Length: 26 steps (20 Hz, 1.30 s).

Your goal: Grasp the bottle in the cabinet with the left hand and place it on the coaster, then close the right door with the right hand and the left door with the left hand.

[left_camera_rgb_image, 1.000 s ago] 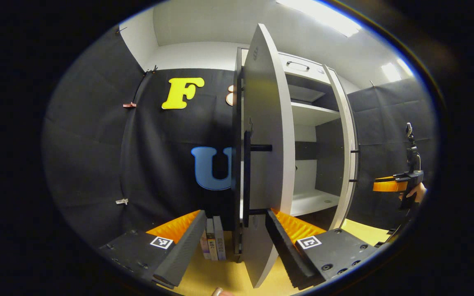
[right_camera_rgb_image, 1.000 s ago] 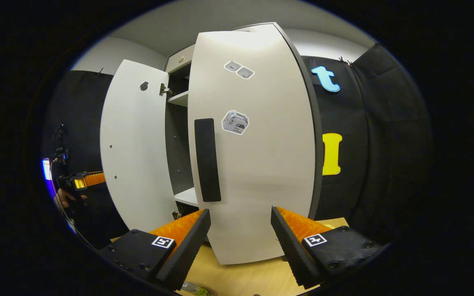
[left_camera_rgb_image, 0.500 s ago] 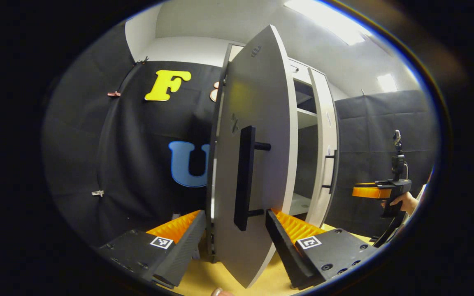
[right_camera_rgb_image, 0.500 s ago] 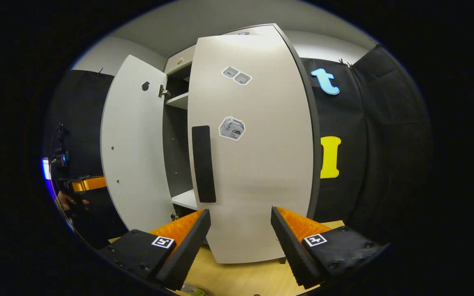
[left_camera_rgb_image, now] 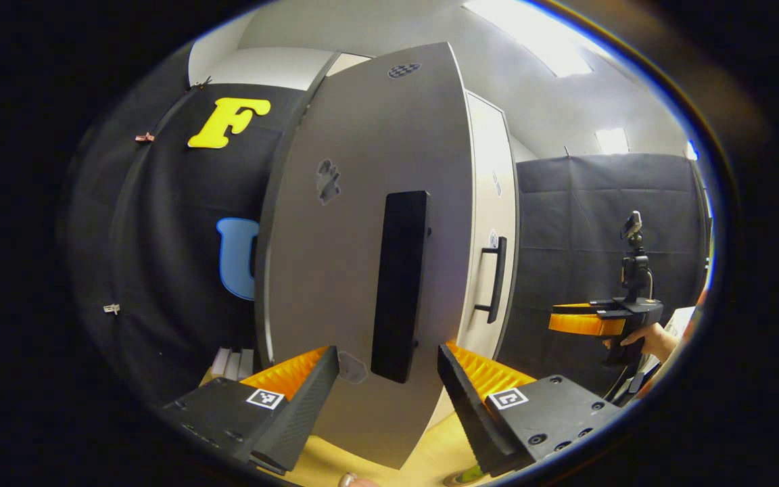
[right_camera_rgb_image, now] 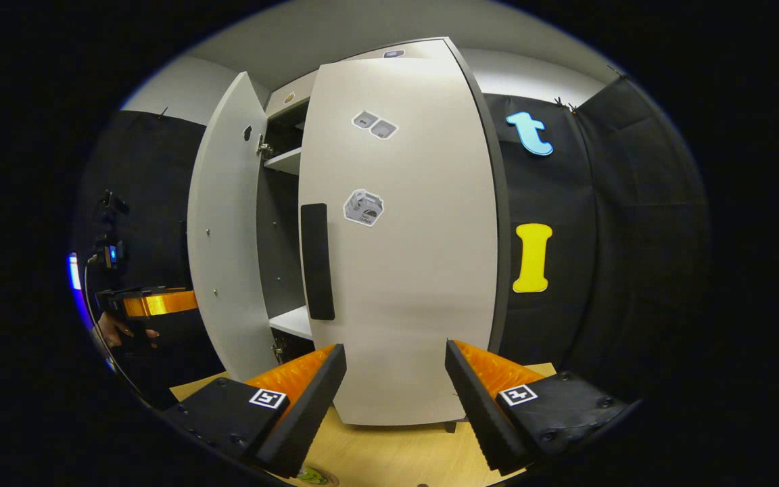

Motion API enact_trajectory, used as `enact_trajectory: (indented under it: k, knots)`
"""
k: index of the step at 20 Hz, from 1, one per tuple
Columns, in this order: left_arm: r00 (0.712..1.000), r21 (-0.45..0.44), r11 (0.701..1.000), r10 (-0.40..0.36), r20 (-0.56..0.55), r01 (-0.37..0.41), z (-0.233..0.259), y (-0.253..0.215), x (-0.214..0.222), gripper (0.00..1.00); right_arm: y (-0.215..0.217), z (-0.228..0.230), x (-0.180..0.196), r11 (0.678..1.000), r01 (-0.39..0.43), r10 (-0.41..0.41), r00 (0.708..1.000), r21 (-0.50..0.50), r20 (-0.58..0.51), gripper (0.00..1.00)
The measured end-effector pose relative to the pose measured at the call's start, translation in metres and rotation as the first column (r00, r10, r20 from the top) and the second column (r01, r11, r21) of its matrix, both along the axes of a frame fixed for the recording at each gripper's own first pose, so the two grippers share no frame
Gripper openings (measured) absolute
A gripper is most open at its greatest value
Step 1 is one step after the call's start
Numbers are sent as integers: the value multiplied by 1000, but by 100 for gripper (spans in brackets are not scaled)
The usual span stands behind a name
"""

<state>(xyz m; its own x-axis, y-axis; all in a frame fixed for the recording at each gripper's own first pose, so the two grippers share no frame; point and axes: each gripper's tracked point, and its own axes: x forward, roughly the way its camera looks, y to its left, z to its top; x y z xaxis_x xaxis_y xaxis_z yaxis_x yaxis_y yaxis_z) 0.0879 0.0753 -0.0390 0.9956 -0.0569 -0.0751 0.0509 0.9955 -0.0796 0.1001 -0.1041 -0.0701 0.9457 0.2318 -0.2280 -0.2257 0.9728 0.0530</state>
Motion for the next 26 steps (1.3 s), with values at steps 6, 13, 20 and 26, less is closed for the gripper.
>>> enact_trajectory:
  k: [6, 13, 20, 26]
  knots:
    - [999, 9, 1000, -28, 22, 28, 6, -16, 4, 94, -8, 7, -6, 1000, 2, -2, 1000, 5, 17, 98]
    - [1000, 19, 1000, -10, 15, 9, 5, -23, 2, 94, -2, 8, -16, 1000, -3, 3, 1000, 7, 14, 98]
    - [1000, 55, 998, -7, 0, 7, 1, -39, 1, 94, -4, 11, -24, 998, 55, -56, 998, 23, 6, 98]
    - [999, 53, 998, 35, -9, -35, -4, -38, -4, 94, -7, 21, -30, 996, 88, -88, 995, -13, 43, 98]
